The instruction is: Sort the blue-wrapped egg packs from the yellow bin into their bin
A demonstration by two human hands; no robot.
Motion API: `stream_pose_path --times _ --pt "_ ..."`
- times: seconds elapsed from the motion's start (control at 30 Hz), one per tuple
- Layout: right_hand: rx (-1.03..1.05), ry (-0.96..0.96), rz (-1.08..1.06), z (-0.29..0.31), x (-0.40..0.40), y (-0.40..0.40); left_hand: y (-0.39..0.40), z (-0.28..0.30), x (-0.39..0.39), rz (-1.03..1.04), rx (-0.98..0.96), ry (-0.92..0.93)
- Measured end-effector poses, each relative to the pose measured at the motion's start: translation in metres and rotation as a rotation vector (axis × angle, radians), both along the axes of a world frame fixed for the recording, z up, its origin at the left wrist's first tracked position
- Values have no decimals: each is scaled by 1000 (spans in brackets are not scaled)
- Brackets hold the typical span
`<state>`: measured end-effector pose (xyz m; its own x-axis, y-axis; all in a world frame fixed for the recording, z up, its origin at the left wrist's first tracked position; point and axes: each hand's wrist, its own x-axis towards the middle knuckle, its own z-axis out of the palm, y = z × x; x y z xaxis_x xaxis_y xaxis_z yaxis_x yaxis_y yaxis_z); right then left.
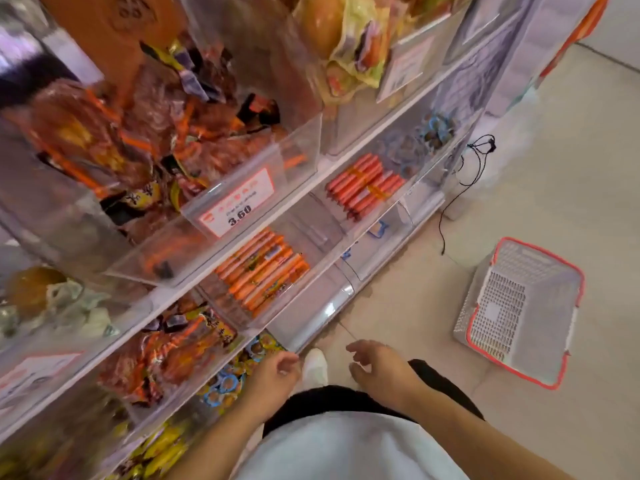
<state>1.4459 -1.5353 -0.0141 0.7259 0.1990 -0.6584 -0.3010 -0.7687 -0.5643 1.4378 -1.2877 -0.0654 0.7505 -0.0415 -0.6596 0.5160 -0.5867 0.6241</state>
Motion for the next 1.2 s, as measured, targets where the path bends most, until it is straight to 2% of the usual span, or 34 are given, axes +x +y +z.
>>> stream_pose_path --times 0.17,0.3,0.4,0.5,0.6,0.7,0.8,0.87,0.93,1.03,1.2 --pt "-16 -71 393 -19 25 17 -2 -2 -10 107 154 16" --pt "-51 -215 752 -50 55 17 -5 -15 -39 331 268 -16" --pt "-77 -303 969 -73 68 29 -2 -28 -61 407 307 -15" --pt "-81 -459 1102 -102 75 51 9 -54 -73 461 389 -55" --pt "-13 -743 1220 -143 67 90 38 -96 -76 448 549 -212" --pt "-68 -1038 1201 -187 66 146 75 -151 -69 349 712 -393" --pt "-83 -1187 1145 -231 66 186 95 -195 -69 218 868 -536" --pt "-197 -1249 1139 -259 63 200 104 -220 -75 172 929 -630" --pt "-280 -1323 1096 -274 58 197 105 -235 -83 219 877 -759" --pt "-241 -1415 1062 -282 52 190 103 -244 -96 382 792 -908" --pt "-178 -1335 962 -280 45 190 109 -247 -96 434 722 -871"
